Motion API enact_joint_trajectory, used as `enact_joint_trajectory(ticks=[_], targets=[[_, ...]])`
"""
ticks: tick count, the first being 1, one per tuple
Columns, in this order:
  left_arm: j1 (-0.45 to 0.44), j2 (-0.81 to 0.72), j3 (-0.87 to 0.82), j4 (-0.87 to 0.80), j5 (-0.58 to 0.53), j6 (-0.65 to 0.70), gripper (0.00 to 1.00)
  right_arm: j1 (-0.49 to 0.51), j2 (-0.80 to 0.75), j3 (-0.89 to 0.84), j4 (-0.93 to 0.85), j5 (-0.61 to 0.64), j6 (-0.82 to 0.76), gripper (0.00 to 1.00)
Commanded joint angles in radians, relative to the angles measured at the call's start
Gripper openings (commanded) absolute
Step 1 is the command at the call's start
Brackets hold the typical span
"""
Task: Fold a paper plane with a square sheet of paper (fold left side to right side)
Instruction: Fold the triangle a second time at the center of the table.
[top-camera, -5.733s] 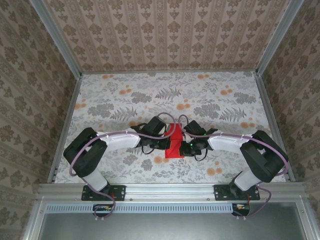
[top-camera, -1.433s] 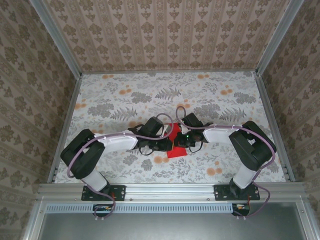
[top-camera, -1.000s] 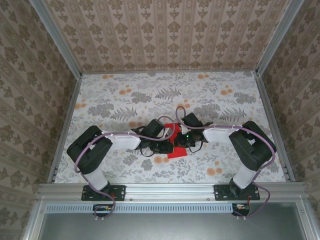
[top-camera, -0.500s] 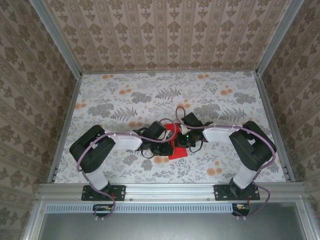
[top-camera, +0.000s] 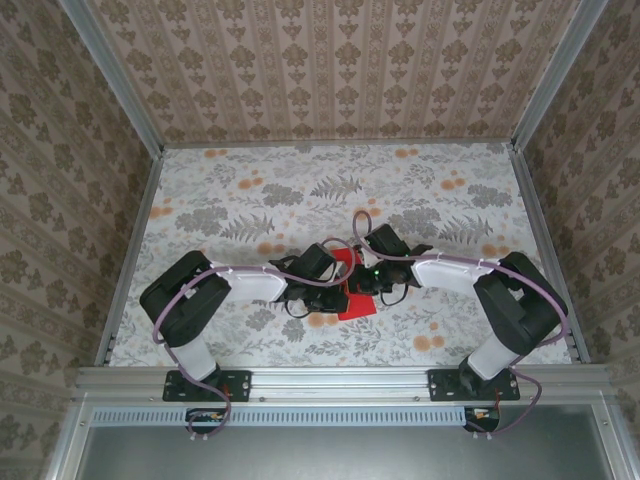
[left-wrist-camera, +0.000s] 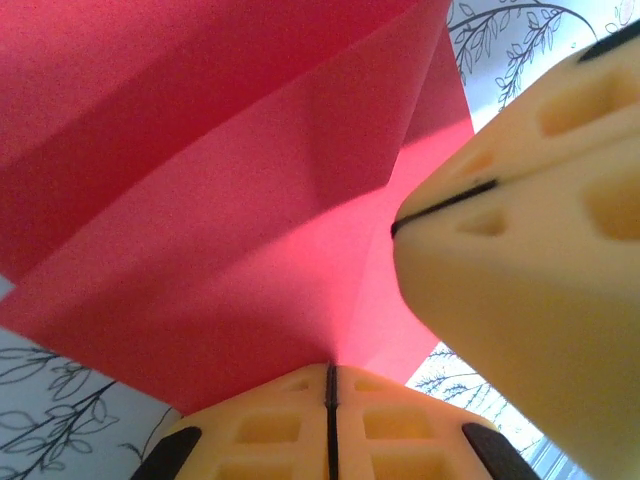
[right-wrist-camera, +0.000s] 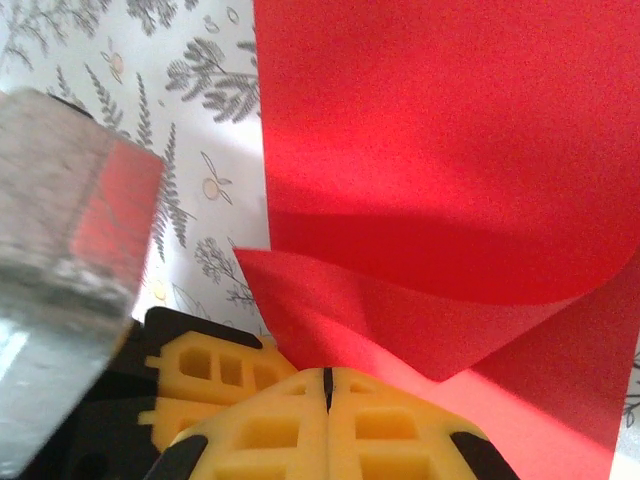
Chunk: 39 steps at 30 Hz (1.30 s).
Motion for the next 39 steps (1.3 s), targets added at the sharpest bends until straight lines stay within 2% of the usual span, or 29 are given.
enact_joint_trajectory(ticks=[1, 19, 39], targets=[[-0.01, 0.024, 0.001, -0.106, -0.048, 0.001, 0.09, 0.006, 0.026, -0.019, -0.01, -0.006, -0.01, 0.05], [-0.012, 0.034, 0.02, -0.15, -0.068, 0.013, 0.08, -0.012, 0.107, 0.041, -0.1, 0.098, -0.102, 0.05], [-0.01, 0.039, 0.021, -0.145, -0.064, 0.022, 0.07, -0.19, 0.156, 0.141, -0.151, 0.077, -0.202, 0.05]])
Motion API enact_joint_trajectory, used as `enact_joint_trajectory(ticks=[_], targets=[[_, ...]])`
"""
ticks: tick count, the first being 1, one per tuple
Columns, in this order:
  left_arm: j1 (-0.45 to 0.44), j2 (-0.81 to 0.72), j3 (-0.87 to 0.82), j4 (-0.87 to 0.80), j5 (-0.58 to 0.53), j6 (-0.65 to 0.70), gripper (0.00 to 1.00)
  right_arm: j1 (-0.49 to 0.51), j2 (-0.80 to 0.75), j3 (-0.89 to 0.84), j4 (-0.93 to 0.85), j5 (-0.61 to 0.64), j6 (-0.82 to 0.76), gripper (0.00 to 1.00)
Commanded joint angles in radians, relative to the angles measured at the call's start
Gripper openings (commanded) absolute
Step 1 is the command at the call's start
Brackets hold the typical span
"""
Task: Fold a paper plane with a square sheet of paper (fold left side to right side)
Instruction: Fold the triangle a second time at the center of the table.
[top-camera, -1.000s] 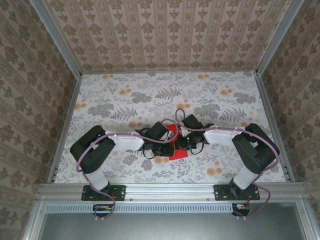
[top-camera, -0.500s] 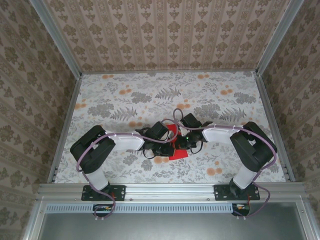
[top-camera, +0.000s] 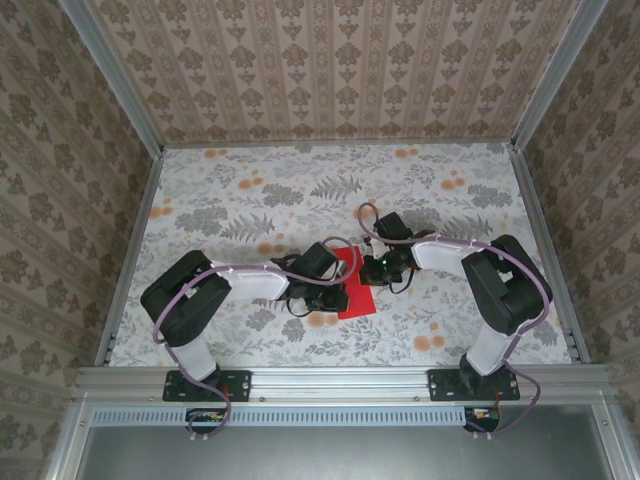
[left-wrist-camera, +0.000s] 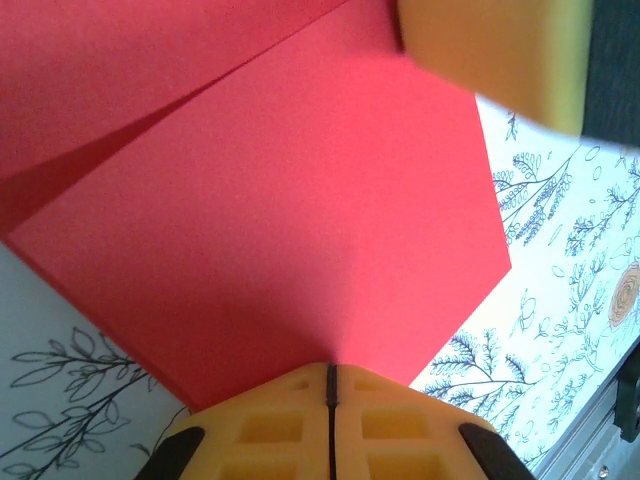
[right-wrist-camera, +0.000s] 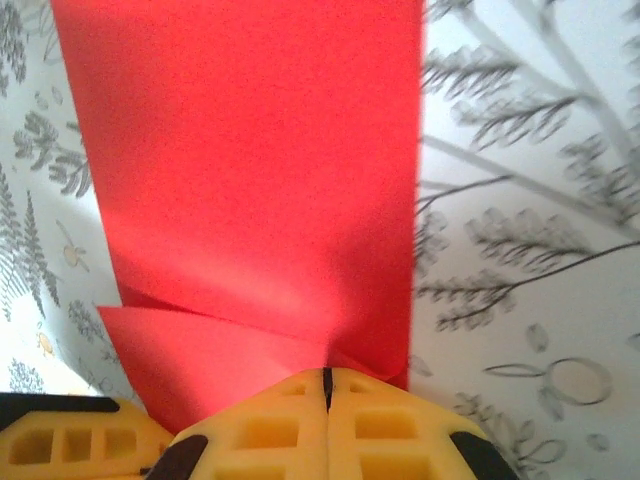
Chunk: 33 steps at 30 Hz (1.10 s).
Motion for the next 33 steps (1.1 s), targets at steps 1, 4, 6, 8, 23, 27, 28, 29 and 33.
enact_joint_trajectory(ticks=[1, 4, 6, 8, 23, 27, 28, 29, 33], targets=[[-0.005, 0.034, -0.007, -0.099, -0.034, 0.02, 0.07, -0.051, 0.029, 0.038, -0.031, 0.059, -0.045, 0.05], [-0.006, 0.03, -0.007, -0.098, -0.036, 0.023, 0.07, -0.077, 0.031, 0.049, -0.037, 0.058, -0.058, 0.05], [-0.005, 0.028, -0.007, -0.095, -0.038, 0.022, 0.07, -0.09, 0.025, 0.056, -0.043, 0.048, -0.066, 0.05], [-0.006, 0.024, -0.006, -0.089, -0.04, 0.024, 0.07, -0.092, -0.007, 0.06, -0.041, 0.031, -0.067, 0.05], [-0.011, 0.01, 0.008, -0.074, -0.052, 0.036, 0.07, 0.072, -0.101, -0.139, 0.185, -0.14, 0.162, 0.05], [-0.013, 0.009, 0.011, -0.071, -0.05, 0.039, 0.07, 0.081, -0.062, -0.134, 0.187, -0.118, 0.162, 0.05], [-0.013, 0.007, 0.012, -0.071, -0.049, 0.041, 0.07, 0.081, -0.052, -0.131, 0.182, -0.114, 0.159, 0.05], [-0.012, 0.006, 0.014, -0.07, -0.048, 0.042, 0.07, 0.081, -0.044, -0.128, 0.172, -0.109, 0.156, 0.05], [-0.012, -0.012, 0.02, -0.071, -0.04, 0.036, 0.08, 0.081, -0.013, -0.102, 0.097, -0.073, 0.145, 0.05]])
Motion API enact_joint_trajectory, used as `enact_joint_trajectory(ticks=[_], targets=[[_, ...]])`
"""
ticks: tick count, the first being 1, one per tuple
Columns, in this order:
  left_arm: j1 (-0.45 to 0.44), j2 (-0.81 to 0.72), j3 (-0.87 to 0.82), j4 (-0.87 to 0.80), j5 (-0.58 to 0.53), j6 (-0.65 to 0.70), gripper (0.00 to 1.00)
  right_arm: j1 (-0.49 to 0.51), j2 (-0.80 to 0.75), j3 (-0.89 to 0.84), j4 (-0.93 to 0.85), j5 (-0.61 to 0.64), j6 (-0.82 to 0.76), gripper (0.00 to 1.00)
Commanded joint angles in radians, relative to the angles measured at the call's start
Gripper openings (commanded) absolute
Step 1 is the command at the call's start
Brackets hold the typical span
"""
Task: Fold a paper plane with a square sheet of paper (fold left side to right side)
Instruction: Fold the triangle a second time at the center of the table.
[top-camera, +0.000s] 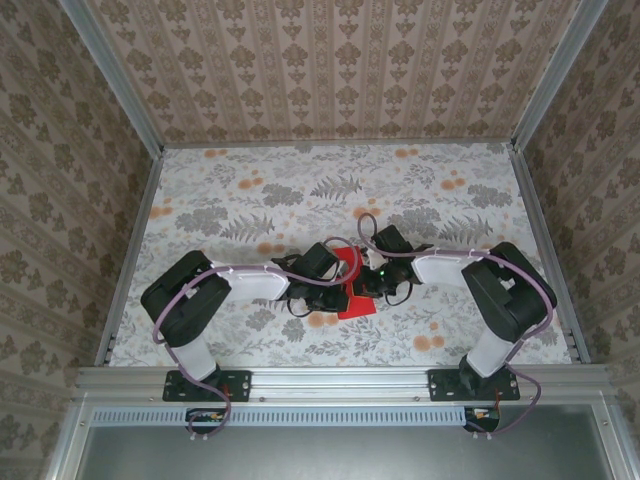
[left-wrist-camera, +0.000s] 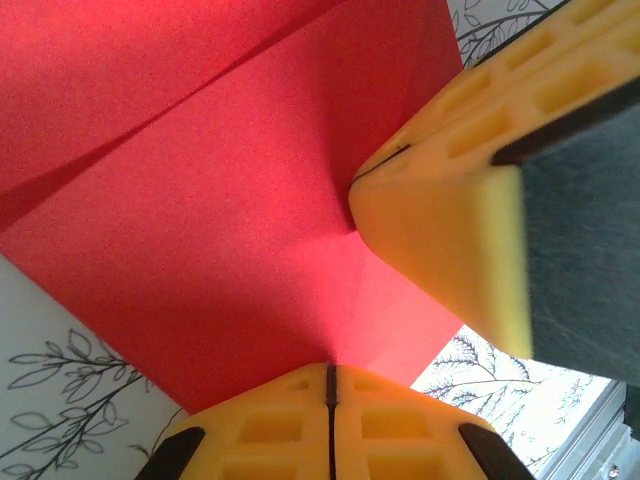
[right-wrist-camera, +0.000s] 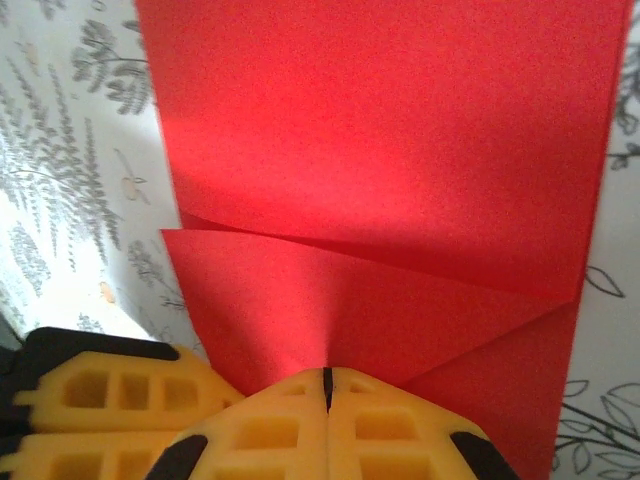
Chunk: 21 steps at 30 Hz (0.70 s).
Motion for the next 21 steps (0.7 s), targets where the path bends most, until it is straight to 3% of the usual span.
enact_joint_trajectory(ticks=[1, 12, 21], targets=[[-0.007, -0.019, 0.015, -0.068, -0.028, 0.019, 0.09, 0.004, 0.035, 0.03, -0.073, 0.042, 0.001, 0.05], [0.015, -0.122, -0.002, -0.061, 0.037, 0.02, 0.14, 0.004, 0.058, 0.05, -0.16, 0.086, -0.026, 0.05], [0.015, -0.053, -0.036, 0.03, 0.139, -0.015, 0.13, 0.004, 0.072, 0.06, -0.178, 0.092, -0.032, 0.05]])
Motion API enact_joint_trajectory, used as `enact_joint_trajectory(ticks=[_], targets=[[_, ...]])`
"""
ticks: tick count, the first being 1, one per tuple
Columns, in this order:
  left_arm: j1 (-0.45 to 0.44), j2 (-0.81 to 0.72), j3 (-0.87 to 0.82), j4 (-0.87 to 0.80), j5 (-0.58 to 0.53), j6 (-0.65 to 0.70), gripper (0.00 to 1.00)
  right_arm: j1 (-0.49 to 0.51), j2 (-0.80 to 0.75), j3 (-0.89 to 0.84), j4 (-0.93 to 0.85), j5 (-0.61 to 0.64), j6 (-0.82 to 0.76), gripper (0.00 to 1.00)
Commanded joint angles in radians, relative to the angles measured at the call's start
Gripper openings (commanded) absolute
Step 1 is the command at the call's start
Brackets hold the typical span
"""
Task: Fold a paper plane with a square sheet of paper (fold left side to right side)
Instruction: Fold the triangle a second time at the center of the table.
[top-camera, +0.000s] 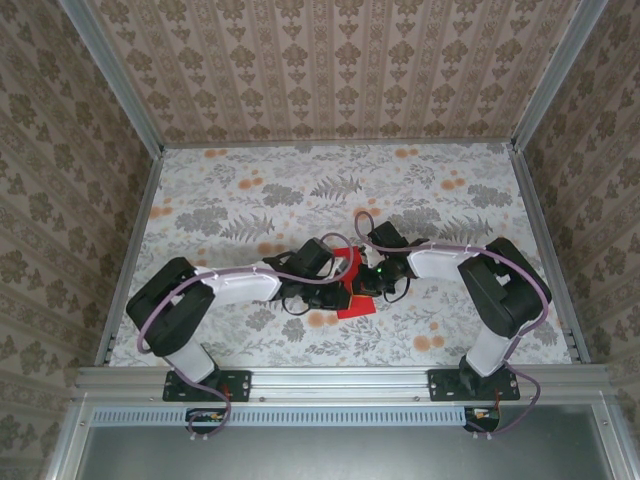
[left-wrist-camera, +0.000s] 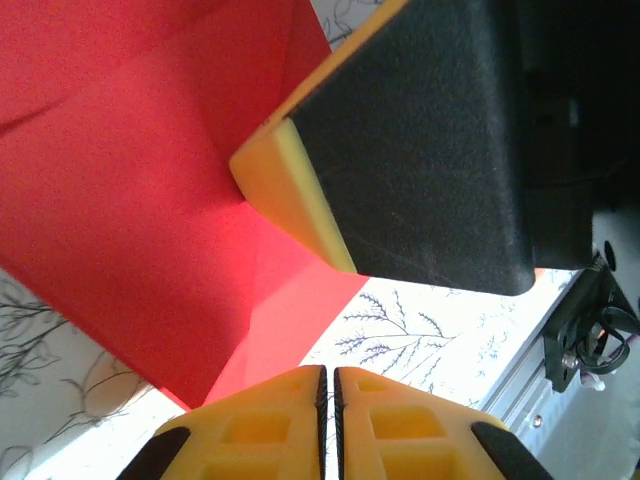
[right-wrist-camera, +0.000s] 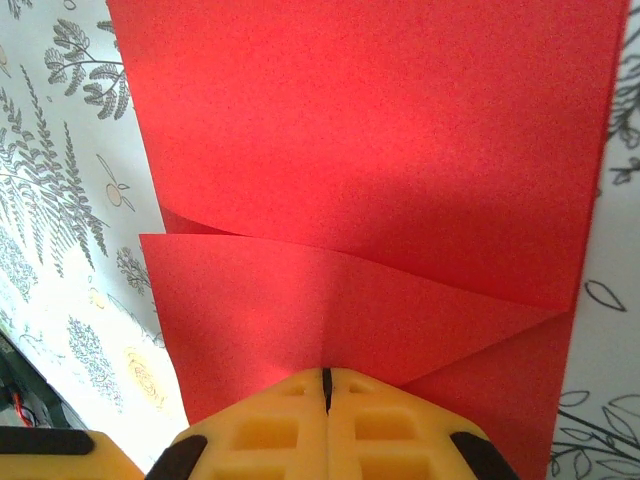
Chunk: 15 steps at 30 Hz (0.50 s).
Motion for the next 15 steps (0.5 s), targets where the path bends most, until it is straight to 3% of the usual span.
enact_joint_trajectory(ticks=[1, 15], targets=[[0.002, 0.035, -0.018, 0.023, 0.047, -0.014, 0.13, 0.004, 0.042, -0.004, -0.085, 0.075, -0.023, 0.05], [-0.003, 0.064, -0.056, 0.039, 0.029, -0.024, 0.13, 0.004, 0.053, 0.01, -0.108, 0.083, -0.032, 0.05]])
